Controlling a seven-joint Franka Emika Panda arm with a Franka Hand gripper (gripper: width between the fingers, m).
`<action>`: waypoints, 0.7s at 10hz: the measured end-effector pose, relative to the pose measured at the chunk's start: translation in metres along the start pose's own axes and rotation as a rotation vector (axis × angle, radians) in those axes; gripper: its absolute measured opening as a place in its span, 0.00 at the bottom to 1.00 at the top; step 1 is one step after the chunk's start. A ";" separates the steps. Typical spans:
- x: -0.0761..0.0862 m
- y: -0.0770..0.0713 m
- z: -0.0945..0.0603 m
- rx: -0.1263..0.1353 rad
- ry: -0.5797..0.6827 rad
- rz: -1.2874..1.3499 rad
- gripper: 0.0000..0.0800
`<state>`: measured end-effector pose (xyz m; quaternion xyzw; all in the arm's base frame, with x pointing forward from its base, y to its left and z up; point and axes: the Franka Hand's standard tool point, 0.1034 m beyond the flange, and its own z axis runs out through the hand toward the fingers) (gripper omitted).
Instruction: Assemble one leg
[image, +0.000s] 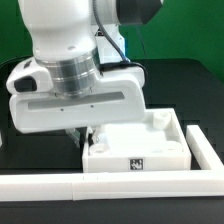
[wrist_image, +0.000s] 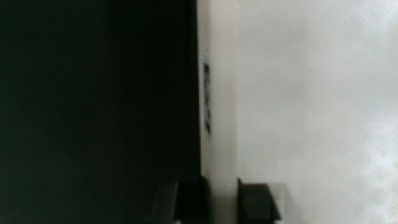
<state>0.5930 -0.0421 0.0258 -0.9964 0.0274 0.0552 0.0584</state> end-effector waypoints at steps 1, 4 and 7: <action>0.007 -0.002 0.004 0.000 0.003 0.004 0.07; 0.017 -0.017 0.007 0.005 0.011 -0.015 0.07; 0.017 -0.020 0.006 -0.052 -0.001 0.010 0.07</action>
Offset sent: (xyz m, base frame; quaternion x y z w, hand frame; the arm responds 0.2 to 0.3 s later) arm 0.0355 0.0314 -0.0130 0.0750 0.0357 -0.0209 0.9963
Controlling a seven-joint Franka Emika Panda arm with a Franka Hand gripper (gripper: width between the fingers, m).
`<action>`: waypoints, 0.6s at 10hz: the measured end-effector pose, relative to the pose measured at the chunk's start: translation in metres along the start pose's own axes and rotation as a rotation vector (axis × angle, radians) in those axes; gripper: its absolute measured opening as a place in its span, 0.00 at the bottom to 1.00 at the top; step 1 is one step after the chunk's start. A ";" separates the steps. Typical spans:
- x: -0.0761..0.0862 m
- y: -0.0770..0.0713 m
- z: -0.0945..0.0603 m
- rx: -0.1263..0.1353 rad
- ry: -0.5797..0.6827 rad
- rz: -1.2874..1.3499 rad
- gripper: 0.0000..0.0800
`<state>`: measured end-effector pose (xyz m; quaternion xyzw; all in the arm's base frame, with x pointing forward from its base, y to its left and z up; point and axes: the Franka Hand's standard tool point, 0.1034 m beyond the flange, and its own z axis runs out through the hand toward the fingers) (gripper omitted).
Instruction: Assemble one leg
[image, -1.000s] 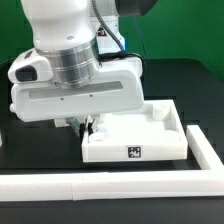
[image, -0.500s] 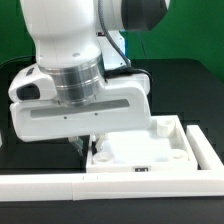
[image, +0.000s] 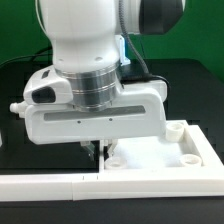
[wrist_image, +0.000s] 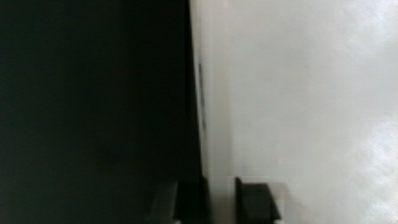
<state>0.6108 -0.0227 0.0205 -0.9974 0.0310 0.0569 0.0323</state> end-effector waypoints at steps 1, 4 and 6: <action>0.000 0.000 0.000 0.001 -0.001 0.001 0.10; -0.006 0.003 -0.015 0.003 -0.007 0.027 0.54; -0.025 0.014 -0.041 0.005 -0.011 0.076 0.71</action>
Offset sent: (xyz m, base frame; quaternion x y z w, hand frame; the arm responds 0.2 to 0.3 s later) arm -0.0319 -0.0185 0.0430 -0.0282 -0.0454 0.0646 0.9965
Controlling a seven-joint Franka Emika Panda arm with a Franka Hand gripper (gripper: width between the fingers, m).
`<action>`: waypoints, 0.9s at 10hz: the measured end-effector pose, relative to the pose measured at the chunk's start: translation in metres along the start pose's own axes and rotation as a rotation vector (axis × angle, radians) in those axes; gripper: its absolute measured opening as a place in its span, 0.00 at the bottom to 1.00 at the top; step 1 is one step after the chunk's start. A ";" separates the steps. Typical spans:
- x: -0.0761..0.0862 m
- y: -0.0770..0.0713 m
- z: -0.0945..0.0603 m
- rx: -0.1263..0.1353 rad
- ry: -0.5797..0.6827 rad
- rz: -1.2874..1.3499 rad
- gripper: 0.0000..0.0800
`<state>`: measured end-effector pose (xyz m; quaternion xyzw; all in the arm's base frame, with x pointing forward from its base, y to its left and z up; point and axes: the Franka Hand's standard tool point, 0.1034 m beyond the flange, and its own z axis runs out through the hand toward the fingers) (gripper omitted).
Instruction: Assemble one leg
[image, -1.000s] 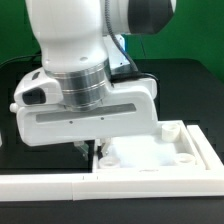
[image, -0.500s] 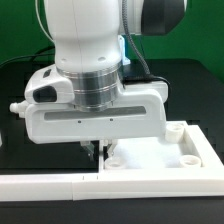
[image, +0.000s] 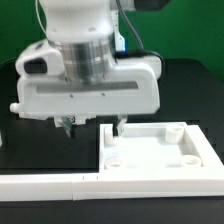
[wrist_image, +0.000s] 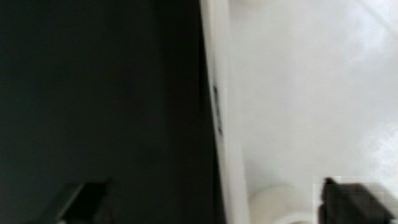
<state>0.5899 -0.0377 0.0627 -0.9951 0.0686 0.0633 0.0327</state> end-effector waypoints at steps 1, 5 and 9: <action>-0.003 0.010 -0.007 -0.003 -0.007 0.034 0.78; -0.003 0.016 -0.006 0.003 -0.015 0.043 0.81; -0.033 0.037 -0.005 0.001 -0.090 0.040 0.81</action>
Offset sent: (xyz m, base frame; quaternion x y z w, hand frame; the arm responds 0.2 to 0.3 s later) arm 0.0000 0.0000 0.0000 0.0000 0.0000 -0.0650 0.9979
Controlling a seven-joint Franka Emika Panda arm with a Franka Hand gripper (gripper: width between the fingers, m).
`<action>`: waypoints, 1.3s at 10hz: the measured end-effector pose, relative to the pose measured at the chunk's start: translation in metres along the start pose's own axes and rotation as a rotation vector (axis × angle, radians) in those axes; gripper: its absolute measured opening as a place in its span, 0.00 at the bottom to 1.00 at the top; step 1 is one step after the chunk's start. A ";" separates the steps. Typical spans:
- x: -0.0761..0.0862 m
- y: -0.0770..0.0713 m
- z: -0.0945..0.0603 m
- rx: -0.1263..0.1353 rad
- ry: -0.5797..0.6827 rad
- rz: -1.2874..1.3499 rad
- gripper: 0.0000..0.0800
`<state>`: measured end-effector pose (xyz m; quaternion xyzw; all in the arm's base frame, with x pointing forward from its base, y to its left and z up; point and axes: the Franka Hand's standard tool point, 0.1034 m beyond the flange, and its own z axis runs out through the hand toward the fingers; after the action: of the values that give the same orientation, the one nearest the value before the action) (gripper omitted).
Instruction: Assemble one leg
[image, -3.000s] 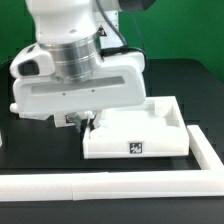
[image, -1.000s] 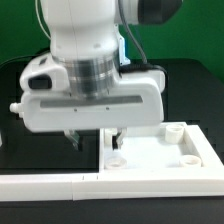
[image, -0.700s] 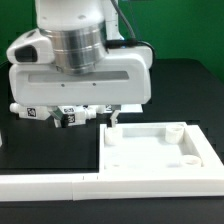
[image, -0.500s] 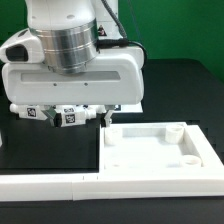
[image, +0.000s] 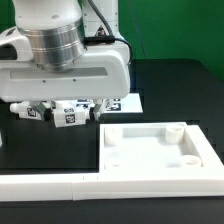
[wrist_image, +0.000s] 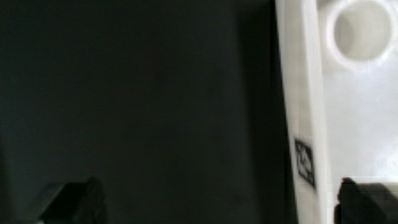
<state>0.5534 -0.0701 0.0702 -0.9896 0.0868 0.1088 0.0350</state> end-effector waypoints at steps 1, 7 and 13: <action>-0.013 0.001 0.000 0.009 -0.109 0.043 0.81; 0.004 0.003 -0.002 0.005 -0.016 -0.215 0.81; -0.008 0.022 -0.013 0.023 0.011 0.145 0.81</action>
Offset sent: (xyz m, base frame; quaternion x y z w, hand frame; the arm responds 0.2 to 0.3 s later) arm 0.0000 0.0000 0.0000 0.0000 0.0000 -0.1296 0.9916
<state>0.5448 -0.0915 0.0837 -0.9809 0.1596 0.1046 0.0377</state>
